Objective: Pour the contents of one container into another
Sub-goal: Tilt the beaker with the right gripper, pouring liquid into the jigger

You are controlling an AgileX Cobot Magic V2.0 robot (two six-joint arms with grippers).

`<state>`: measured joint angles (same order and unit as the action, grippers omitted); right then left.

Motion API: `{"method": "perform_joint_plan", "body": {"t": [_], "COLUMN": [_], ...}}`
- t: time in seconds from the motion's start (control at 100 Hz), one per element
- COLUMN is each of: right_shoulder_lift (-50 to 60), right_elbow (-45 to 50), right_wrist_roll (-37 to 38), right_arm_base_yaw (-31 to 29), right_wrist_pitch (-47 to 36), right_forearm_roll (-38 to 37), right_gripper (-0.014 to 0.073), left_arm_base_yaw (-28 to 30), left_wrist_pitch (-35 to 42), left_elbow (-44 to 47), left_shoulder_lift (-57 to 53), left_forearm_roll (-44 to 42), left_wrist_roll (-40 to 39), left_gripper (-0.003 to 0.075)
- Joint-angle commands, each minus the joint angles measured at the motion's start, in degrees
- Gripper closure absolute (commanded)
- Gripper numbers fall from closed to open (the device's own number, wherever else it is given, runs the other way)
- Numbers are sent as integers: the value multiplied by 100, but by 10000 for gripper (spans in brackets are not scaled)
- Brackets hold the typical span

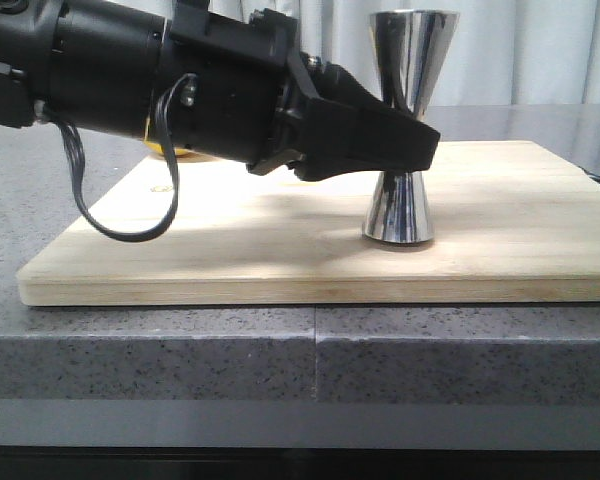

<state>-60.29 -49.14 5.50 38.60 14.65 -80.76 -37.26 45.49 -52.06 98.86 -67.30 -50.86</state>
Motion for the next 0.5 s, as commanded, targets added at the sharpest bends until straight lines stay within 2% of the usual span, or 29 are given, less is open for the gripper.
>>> {"method": "perform_joint_plan", "body": {"t": [0.0, 0.49], "right_shoulder_lift": [148, 148], "right_elbow": [-215, -215], "right_wrist_roll": [-27, -27], "right_arm_base_yaw": [-11, -11], "right_wrist_pitch": [20, 20], "right_forearm_roll": [-218, -391], "right_gripper": [354, 354], "left_arm_base_yaw": [1, 1], "left_wrist_pitch": [376, 376], "left_elbow": [-151, -151], "left_shoulder_lift": [-307, -307], "left_forearm_roll": [245, 245], "left_wrist_roll": [-36, -36], "left_gripper": [741, 741]}}
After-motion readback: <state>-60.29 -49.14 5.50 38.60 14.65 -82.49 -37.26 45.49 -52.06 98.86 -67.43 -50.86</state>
